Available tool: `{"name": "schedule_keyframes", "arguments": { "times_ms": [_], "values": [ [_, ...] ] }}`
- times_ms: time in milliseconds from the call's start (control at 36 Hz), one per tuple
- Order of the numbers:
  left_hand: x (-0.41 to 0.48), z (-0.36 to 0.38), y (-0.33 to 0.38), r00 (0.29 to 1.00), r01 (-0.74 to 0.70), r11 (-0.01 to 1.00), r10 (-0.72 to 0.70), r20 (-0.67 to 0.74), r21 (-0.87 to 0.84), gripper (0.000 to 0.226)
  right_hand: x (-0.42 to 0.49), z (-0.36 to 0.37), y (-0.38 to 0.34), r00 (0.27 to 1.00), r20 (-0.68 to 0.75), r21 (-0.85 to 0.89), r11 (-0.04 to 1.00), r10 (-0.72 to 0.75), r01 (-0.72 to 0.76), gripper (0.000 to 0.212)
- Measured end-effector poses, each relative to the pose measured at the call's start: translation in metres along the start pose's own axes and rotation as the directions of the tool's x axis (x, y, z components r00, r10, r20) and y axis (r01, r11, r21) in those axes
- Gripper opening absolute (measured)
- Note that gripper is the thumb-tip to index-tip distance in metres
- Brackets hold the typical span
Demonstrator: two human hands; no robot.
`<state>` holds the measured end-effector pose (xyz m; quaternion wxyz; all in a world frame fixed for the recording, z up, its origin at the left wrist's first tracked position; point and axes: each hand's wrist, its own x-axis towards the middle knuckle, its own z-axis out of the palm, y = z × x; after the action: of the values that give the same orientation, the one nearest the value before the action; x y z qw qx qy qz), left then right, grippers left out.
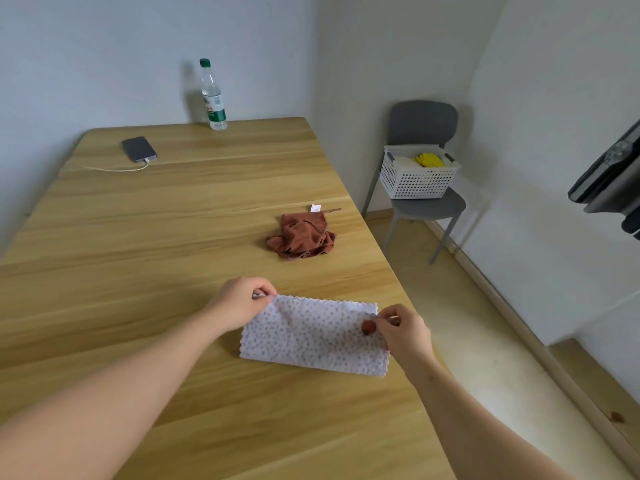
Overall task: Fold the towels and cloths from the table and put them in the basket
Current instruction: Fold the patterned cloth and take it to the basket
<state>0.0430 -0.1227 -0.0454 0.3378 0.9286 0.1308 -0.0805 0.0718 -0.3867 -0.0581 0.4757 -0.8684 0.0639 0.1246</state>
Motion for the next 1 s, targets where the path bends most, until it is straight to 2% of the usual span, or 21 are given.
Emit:
{"name": "schedule_keyframes", "arguments": {
  "times_ms": [222,278,333,389,472,556,667,778,861,1000],
  "values": [
    [0.033,0.020,-0.006,0.994,0.097,0.990,-0.092,-0.054,0.099,0.013,0.032,0.014,-0.002,0.998,-0.008,-0.073,0.996,0.056,-0.056,0.009],
    [0.036,0.027,-0.010,0.991,0.103,0.989,-0.094,-0.092,0.107,0.020,0.034,0.015,-0.002,0.999,-0.009,-0.054,0.997,0.048,-0.048,0.024],
    [0.035,0.034,-0.012,0.987,0.091,0.977,-0.063,-0.150,0.191,0.036,0.033,0.017,0.000,0.999,-0.004,-0.013,0.998,0.054,-0.054,0.042],
    [0.030,0.041,-0.013,0.975,0.079,0.961,-0.019,-0.222,0.264,0.045,0.031,0.019,0.004,0.999,0.003,-0.006,0.999,0.048,-0.048,0.050],
    [0.017,0.054,-0.015,0.974,-0.014,0.949,0.085,-0.211,0.315,0.044,0.022,0.024,0.014,0.999,-0.038,-0.090,0.996,0.011,-0.014,0.044],
    [-0.001,0.069,-0.020,0.973,-0.139,0.933,0.191,-0.131,0.331,0.042,0.008,0.028,0.023,0.994,-0.060,-0.162,0.982,0.091,-0.100,0.041],
    [-0.023,0.086,-0.028,0.993,-0.101,0.915,0.119,-0.023,0.390,0.045,-0.011,0.033,0.032,0.973,-0.040,-0.360,0.905,0.227,-0.226,0.047],
    [-0.042,0.092,-0.026,0.999,-0.032,0.907,0.021,0.032,0.420,0.045,-0.020,0.030,0.038,0.960,-0.016,-0.423,0.868,0.279,-0.259,0.030],
    [-0.056,0.099,-0.022,0.999,-0.036,0.900,0.032,0.017,0.435,0.045,-0.021,0.020,0.046,0.949,0.014,-0.408,0.868,0.315,-0.282,0.022],
    [-0.075,0.111,-0.019,0.962,-0.118,0.878,0.216,-0.164,0.463,0.045,-0.025,0.002,0.066,0.944,-0.017,-0.338,0.886,0.331,-0.317,0.009]
  ]
}}
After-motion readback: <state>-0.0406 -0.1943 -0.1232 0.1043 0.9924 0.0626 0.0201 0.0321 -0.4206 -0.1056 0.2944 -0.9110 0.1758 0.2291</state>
